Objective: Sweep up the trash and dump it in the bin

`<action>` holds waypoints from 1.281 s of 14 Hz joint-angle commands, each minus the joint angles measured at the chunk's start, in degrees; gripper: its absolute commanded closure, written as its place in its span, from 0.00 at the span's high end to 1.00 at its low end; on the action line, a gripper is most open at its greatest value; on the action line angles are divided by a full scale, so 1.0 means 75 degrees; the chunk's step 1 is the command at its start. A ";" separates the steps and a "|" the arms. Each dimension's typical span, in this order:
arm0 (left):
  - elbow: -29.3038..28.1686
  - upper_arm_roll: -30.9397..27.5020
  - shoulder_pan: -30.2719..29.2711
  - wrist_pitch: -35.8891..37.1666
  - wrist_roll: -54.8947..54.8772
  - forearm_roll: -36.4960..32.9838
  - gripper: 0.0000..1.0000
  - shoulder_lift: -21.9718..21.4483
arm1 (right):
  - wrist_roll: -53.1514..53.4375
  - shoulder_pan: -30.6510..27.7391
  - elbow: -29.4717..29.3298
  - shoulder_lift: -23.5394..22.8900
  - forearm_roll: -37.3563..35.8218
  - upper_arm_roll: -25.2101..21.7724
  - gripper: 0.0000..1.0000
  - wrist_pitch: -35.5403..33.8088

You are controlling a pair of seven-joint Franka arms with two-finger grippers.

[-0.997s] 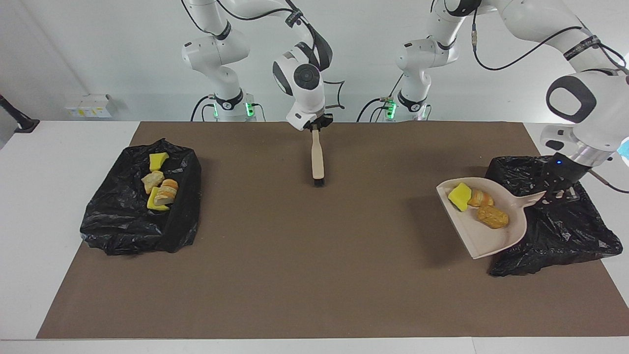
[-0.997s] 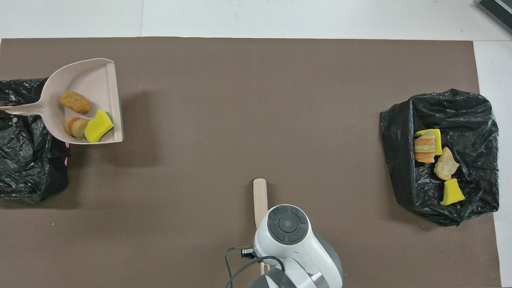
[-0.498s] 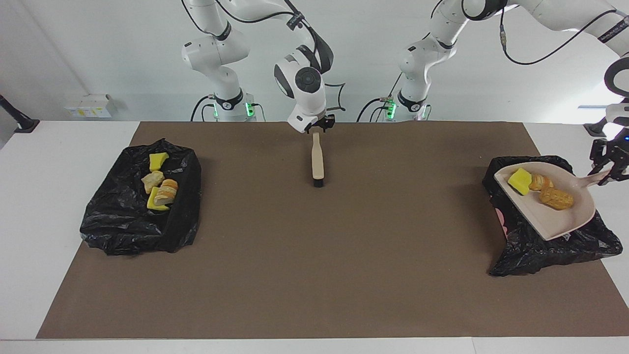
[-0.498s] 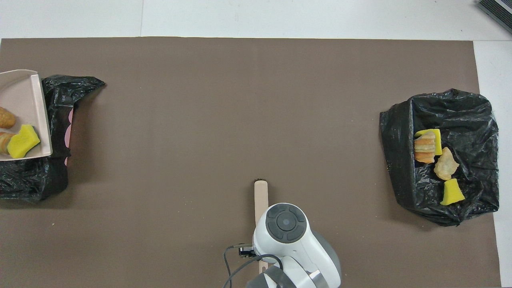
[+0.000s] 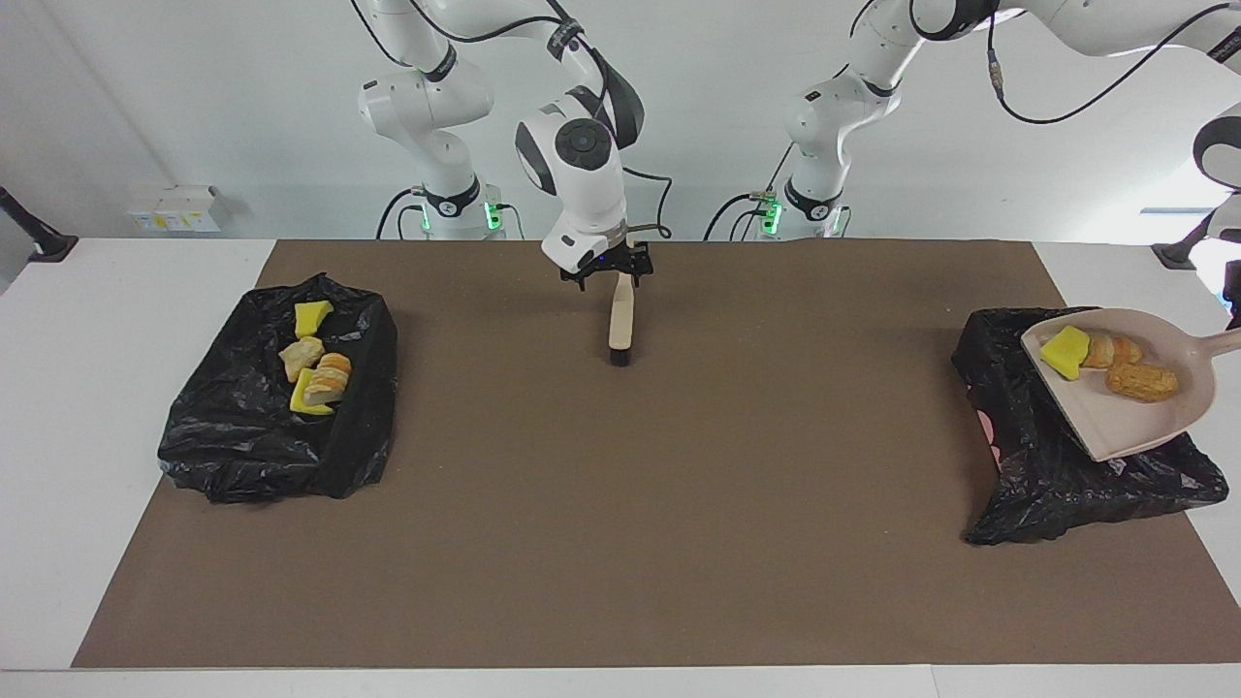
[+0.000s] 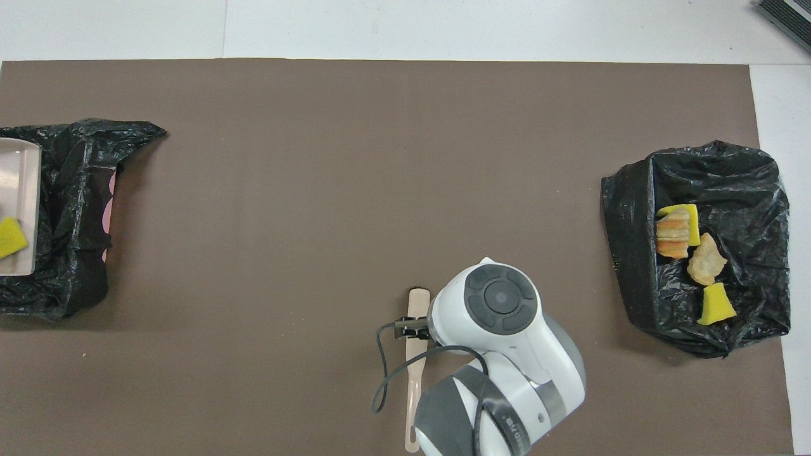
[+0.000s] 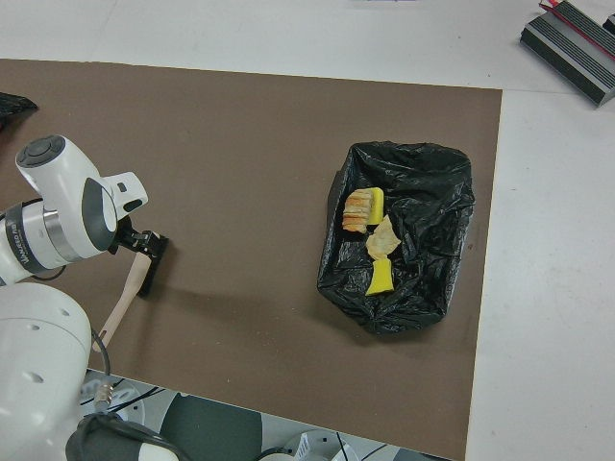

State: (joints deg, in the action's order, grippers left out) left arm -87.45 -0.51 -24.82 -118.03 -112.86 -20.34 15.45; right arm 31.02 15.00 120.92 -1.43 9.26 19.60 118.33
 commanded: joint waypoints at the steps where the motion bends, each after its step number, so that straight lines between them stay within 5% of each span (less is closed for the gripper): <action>1: 0.0048 -0.0072 0.0133 -0.0118 0.0059 -0.1081 0.00 -0.0114 | 0.0012 -0.0486 -0.0524 -0.0137 -0.0506 0.0070 1.00 -0.0003; 7: -0.0689 -0.0072 0.1010 -0.0002 0.2140 -0.4033 0.00 -0.0676 | -0.0082 -0.1249 -0.1158 -0.0091 -0.1175 0.0035 1.00 -0.0097; 11: -0.1078 -0.0072 0.1164 0.0081 0.2438 -0.5102 0.00 -0.1087 | -0.1050 -0.1262 -0.1730 0.0143 -0.1328 -0.0993 1.00 -0.0879; 16: -0.1066 -0.0014 0.1467 0.0244 0.2426 -0.5128 0.00 -0.1567 | -0.2225 -0.1179 -0.2810 0.0623 -0.1235 -0.2331 1.00 -0.2708; 18: -0.1066 0.0010 0.1831 0.0724 0.2473 -0.4279 0.00 -0.1568 | -0.2296 -0.1191 -0.2962 0.0962 -0.1188 -0.2706 1.00 -0.3118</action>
State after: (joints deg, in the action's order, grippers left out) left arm -93.39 -0.02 -14.00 -115.45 -95.36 -56.51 5.35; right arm 14.98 5.96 99.64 3.72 0.26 1.00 97.79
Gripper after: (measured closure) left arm 0.687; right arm 0.000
